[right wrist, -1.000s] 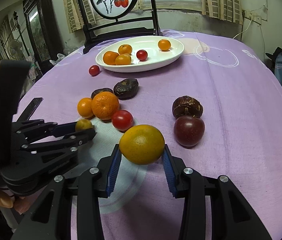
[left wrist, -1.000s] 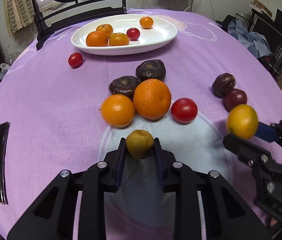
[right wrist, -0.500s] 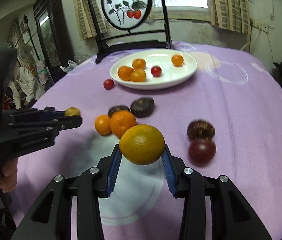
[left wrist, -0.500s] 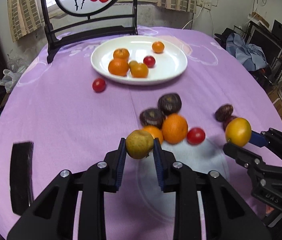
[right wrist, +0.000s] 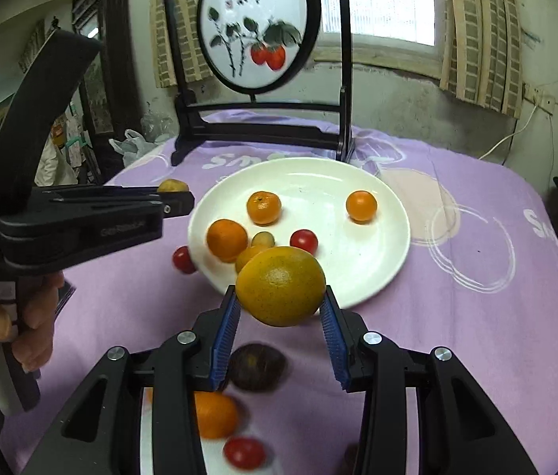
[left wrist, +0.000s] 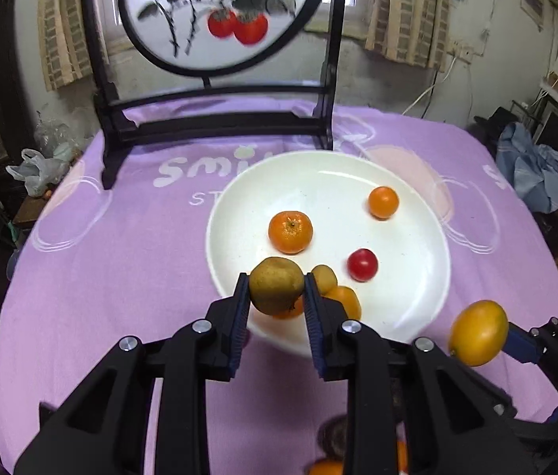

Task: Organize fruits
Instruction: 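Carry both fruits to the white plate and release them onto it, then grasp a dark red apple with the right tool while the left tool grasps an orange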

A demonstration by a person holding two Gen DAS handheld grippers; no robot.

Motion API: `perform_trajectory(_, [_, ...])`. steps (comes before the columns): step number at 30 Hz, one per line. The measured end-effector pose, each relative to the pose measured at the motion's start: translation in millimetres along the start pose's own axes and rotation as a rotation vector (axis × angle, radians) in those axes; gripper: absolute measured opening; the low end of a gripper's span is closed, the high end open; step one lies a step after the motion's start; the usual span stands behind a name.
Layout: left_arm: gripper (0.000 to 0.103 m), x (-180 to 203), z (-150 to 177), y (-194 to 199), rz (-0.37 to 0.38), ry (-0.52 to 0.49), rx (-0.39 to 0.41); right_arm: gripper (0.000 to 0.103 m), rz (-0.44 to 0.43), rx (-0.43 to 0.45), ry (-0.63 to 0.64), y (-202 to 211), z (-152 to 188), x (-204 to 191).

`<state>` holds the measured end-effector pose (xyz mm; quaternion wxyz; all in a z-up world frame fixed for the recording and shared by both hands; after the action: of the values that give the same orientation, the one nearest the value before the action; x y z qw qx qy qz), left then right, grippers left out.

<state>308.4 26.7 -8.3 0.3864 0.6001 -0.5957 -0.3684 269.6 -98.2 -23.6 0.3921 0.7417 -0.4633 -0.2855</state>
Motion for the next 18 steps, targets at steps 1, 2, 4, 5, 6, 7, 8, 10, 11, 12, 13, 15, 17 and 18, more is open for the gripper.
perform_trajectory(1, [0.026, 2, -6, -11, 0.005, 0.000, -0.022, 0.042, 0.005, -0.014, -0.006, -8, -2, 2])
perform_trajectory(2, [0.026, 3, -12, -20, 0.008, 0.000, -0.035, 0.042, 0.020, -0.040, -0.014, -22, -5, 7])
perform_trajectory(4, [0.026, 5, -20, -37, 0.009, 0.006, -0.060, 0.042, 0.037, -0.067, -0.021, -36, -8, 12])
perform_trajectory(5, [0.026, 6, -22, -44, 0.016, 0.006, -0.072, 0.042, 0.048, -0.082, -0.025, -44, -9, 16])
perform_trajectory(6, [0.026, 8, -24, -50, 0.028, 0.010, -0.087, 0.042, 0.059, -0.091, -0.031, -49, -9, 19])
perform_trajectory(7, [0.030, 11, -25, -56, 0.040, 0.014, -0.098, 0.042, 0.064, -0.099, -0.038, -53, -10, 22])
perform_trajectory(8, [0.046, 13, -27, -59, 0.047, 0.020, -0.104, 0.042, 0.066, -0.108, -0.048, -57, -10, 25])
perform_trajectory(10, [0.077, 13, -27, -57, 0.019, 0.048, -0.088, 0.046, 0.075, -0.092, -0.053, -56, -10, 28])
perform_trajectory(11, [0.080, 12, -28, -50, 0.008, 0.063, -0.051, 0.049, 0.083, -0.074, -0.051, -51, -10, 29])
perform_trajectory(12, [0.080, 14, -28, -46, 0.008, 0.060, -0.037, 0.049, 0.083, -0.063, -0.046, -47, -9, 28])
perform_trajectory(13, [0.080, 17, -27, -41, 0.011, 0.044, -0.032, 0.049, 0.082, -0.058, -0.044, -44, -8, 28])
perform_trajectory(15, [0.081, 20, -22, -30, 0.005, 0.022, -0.025, 0.050, 0.079, -0.045, -0.046, -34, -3, 29])
perform_trajectory(17, [0.082, 18, -13, -19, -0.014, 0.028, -0.017, 0.051, 0.065, -0.032, -0.053, -22, 5, 30])
perform_trajectory(18, [0.084, 18, -8, -14, -0.018, 0.025, -0.017, 0.053, 0.058, -0.028, -0.058, -17, 8, 30])
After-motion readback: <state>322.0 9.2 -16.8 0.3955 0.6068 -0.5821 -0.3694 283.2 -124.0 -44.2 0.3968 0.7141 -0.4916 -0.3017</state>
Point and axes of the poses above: each gripper's, at about its wrist camera, not at the fingertips, and y roughly against the way its jaws point, x to its right, z to its underside, the point moved 8 cm from there along -y, roughly the way its jaws point, and after that the axes turned 13 degrees about -x, right-handed, at the moved point
